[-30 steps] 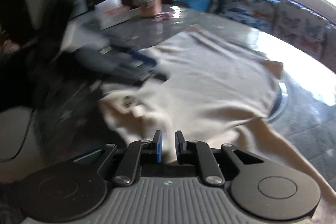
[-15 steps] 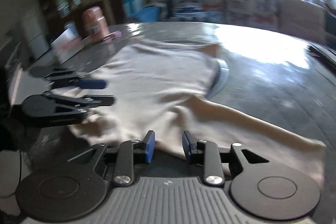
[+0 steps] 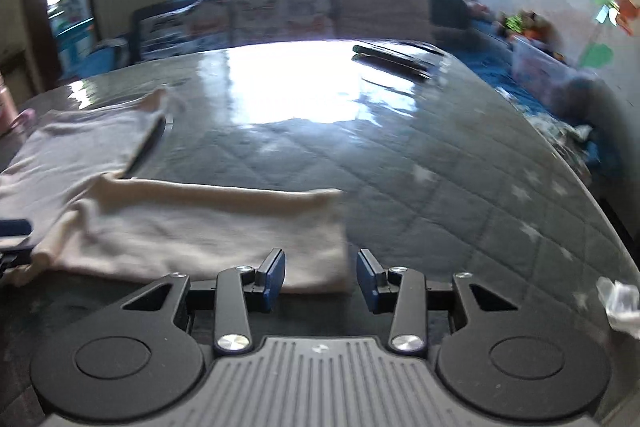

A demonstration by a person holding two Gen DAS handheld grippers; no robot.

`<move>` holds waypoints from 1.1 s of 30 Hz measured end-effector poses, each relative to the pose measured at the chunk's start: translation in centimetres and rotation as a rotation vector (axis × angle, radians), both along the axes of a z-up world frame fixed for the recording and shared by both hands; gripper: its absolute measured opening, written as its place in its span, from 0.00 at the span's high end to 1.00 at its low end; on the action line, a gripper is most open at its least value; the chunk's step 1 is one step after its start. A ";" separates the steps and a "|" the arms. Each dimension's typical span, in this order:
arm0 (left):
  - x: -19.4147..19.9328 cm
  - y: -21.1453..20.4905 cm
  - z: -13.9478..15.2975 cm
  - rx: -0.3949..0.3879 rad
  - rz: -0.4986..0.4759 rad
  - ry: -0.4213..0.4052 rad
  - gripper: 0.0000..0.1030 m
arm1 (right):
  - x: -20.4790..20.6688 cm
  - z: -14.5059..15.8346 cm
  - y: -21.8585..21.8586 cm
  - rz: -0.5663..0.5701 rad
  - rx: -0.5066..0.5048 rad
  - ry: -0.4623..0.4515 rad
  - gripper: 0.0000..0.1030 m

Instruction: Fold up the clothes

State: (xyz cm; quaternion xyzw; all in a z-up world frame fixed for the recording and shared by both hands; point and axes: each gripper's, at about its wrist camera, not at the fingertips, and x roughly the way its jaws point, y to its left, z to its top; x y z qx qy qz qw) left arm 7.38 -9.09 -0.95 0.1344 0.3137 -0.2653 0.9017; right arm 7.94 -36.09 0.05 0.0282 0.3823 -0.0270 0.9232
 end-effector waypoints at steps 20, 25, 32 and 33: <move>-0.6 -0.2 -0.2 -0.005 -0.052 0.003 0.61 | 4.7 0.9 0.5 0.016 -0.167 -0.092 0.91; -0.7 0.0 -0.2 -0.006 -0.068 0.004 0.61 | 5.4 -1.0 -0.2 -0.022 -0.141 -0.042 0.81; -0.8 0.0 -0.1 -0.011 -0.071 0.005 0.61 | 5.4 0.9 1.2 0.024 -0.073 -0.106 0.81; -0.8 0.0 -0.1 -0.011 -0.071 0.006 0.61 | 5.7 0.9 1.6 0.044 -0.053 -0.103 0.81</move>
